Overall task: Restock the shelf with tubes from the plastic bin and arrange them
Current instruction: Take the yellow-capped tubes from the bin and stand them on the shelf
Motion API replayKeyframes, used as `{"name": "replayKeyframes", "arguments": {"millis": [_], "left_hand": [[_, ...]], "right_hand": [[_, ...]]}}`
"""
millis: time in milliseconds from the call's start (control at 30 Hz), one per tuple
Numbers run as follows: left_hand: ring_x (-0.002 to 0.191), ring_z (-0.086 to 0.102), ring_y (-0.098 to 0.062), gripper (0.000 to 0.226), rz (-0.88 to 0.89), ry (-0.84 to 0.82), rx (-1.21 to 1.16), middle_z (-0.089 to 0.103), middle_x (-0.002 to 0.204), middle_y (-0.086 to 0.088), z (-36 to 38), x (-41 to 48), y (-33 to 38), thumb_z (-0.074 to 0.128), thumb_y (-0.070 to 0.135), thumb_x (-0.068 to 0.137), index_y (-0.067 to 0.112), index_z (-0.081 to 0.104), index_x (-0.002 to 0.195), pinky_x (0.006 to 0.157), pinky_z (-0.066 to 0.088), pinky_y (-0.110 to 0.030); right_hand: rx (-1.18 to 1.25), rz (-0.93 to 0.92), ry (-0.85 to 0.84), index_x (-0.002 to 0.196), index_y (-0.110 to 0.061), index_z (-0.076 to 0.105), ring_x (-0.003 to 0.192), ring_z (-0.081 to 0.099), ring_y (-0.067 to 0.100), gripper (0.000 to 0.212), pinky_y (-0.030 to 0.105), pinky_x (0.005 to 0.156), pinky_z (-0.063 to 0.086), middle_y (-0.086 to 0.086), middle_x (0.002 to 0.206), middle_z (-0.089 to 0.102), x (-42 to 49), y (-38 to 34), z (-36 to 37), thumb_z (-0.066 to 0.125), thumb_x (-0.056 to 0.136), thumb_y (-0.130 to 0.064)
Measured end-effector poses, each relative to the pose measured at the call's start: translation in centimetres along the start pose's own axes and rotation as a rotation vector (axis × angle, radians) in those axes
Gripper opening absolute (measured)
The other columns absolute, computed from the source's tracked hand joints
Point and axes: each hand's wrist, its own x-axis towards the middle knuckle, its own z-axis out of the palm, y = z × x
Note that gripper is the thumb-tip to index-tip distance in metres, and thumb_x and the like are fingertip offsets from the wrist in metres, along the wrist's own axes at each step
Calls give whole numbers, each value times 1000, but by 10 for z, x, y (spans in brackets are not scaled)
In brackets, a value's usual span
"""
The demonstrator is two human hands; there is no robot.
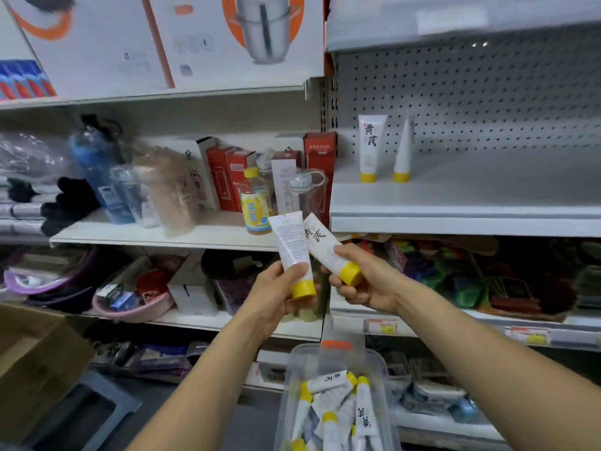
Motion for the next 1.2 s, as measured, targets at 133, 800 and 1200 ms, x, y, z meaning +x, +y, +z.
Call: {"name": "replayKeyframes", "arguments": {"millis": [133, 800, 1200], "left_hand": [[88, 71, -22, 22, 101, -17, 82, 75, 99, -5, 30, 14, 30, 59, 23, 93, 20, 64, 114, 65, 56, -31], [82, 65, -14, 35, 355, 43, 311, 68, 99, 2, 189, 141, 80, 68, 27, 88, 22, 53, 120, 71, 58, -37], [85, 64, -15, 37, 366, 89, 309, 67, 98, 3, 209, 162, 73, 69, 22, 88, 25, 51, 120, 69, 56, -35]], "right_hand": [[2, -123, 2, 108, -8, 56, 51, 49, 14, 26, 20, 43, 32, 6, 68, 56, -10, -36, -15, 46, 96, -28], [-665, -491, 520, 125, -10, 57, 100, 62, 25, 46, 36, 81, 51, 9, 113, 65, 42, -184, -242, 73, 82, -9], [-640, -487, 540, 130, -11, 54, 106, 62, 28, 52, 34, 77, 54, 12, 121, 63, 87, -179, -284, 74, 81, -12]]}}
